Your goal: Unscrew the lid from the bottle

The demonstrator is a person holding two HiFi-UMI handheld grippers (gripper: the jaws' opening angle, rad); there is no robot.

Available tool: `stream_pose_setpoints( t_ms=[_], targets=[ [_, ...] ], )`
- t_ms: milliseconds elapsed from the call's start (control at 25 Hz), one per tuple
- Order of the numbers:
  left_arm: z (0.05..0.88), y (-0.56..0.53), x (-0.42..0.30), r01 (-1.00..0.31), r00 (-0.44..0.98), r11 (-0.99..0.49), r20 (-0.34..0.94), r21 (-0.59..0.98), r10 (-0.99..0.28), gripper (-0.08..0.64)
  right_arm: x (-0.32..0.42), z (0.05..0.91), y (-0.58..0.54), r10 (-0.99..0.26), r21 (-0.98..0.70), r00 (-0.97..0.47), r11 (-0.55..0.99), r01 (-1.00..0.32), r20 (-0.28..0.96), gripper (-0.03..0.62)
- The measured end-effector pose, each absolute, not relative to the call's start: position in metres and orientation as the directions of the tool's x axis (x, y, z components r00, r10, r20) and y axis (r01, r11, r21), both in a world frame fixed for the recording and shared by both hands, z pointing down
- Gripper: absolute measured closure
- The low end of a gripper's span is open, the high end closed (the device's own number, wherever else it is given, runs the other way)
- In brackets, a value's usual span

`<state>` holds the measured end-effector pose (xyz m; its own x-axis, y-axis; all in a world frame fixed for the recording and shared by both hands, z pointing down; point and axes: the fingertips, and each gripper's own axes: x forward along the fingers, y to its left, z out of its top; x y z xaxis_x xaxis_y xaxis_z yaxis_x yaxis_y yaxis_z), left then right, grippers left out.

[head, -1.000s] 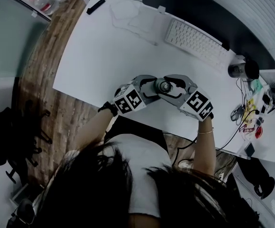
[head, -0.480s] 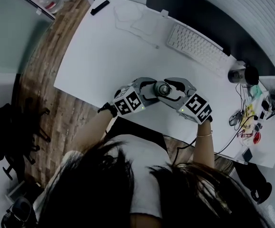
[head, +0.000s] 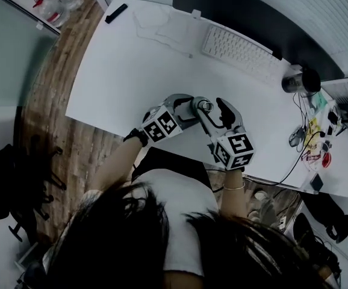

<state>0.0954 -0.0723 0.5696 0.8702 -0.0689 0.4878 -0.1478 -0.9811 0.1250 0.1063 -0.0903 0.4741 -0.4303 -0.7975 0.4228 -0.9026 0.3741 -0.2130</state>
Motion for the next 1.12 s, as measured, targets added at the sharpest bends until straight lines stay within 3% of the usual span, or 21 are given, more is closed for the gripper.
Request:
stream_pose_setpoints(
  t_ms=[240, 560, 840, 1120],
  targets=[
    [0.57, -0.073, 0.096, -0.138, 0.872, -0.982, 0.487, 0.128, -0.059, 0.202, 0.106, 0.48, -0.084, -0.867, -0.195, -0.287, 0.224, -0.955, 0.408, 0.336],
    [0.569, -0.073, 0.096, -0.076, 0.876, -0.989, 0.483, 0.125, -0.006, 0.202, 0.1, 0.494, -0.089, -0.838, -0.161, -0.323, 0.28, -0.946, 0.44, 0.336],
    [0.57, -0.074, 0.095, -0.019, 0.879, -0.992, 0.474, 0.127, 0.044, 0.204, 0.096, 0.495, -0.091, -0.798, -0.184, -0.429, 0.388, -0.903, 0.424, 0.345],
    [0.569, -0.073, 0.095, 0.039, 0.876, -0.991, 0.472, 0.128, 0.095, 0.204, 0.094, 0.494, -0.089, -0.679, -0.224, -0.622, 0.585, -0.78, 0.39, 0.351]
  ],
)
